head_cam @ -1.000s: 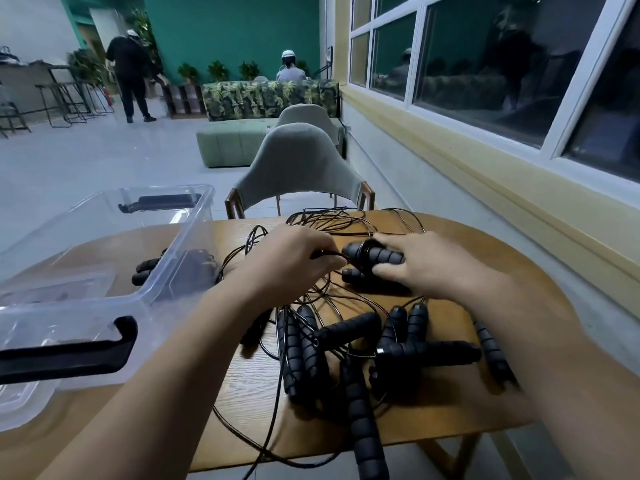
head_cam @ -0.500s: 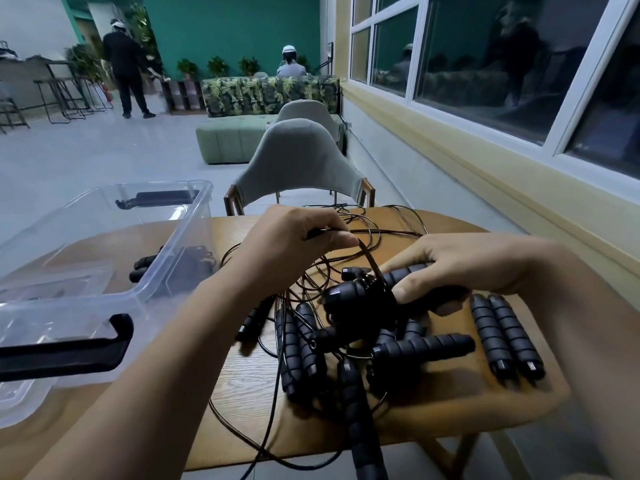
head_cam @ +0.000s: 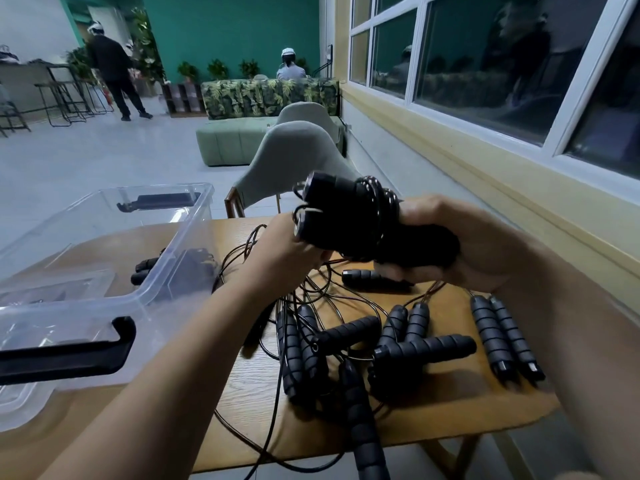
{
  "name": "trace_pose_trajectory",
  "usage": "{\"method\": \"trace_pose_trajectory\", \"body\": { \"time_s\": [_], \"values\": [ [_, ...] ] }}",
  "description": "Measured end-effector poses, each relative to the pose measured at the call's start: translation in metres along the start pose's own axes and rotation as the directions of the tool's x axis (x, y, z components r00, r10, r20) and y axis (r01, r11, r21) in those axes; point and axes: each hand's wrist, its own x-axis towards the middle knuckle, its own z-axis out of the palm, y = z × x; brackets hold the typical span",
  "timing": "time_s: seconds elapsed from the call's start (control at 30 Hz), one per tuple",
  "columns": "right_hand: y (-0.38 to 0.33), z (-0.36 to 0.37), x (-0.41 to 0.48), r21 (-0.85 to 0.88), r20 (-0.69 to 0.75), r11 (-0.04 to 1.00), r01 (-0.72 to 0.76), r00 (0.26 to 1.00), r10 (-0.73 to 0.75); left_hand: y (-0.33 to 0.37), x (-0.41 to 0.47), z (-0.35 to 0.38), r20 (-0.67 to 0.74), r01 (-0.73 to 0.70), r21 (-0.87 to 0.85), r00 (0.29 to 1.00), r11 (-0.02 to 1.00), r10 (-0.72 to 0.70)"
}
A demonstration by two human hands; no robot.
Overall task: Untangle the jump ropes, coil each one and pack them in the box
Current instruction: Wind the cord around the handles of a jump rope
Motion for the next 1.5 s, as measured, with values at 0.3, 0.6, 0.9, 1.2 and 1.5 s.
{"method": "trace_pose_trajectory", "body": {
  "time_s": [0.3,0.6,0.9,1.2,1.5],
  "values": [
    [0.0,0.009,0.011,-0.121,-0.417,0.977,0.177,0.884,-0.212,0.008,-0.002,0.009,0.057,-0.094,-0.058,0.994,0.994,0.097],
    [0.0,0.006,0.012,-0.135,-0.639,0.921,0.366,0.678,-0.363,0.008,0.001,0.016,0.087,-0.071,-0.037,0.993,0.997,0.074],
    [0.01,-0.008,0.012,-0.424,-0.739,0.875,0.233,0.47,-0.483,0.007,0.0,0.016,0.097,-0.077,0.138,0.993,0.987,0.064],
    [0.026,-0.023,0.009,-0.701,-0.712,0.558,-0.443,0.475,-0.517,-0.004,0.007,0.0,0.059,-0.14,0.368,0.99,0.919,0.127],
    [0.033,-0.007,0.021,-0.778,-0.627,0.22,-0.589,0.753,-0.199,-0.007,0.006,-0.008,0.001,-0.146,0.382,0.987,0.912,0.158]
  ]
}}
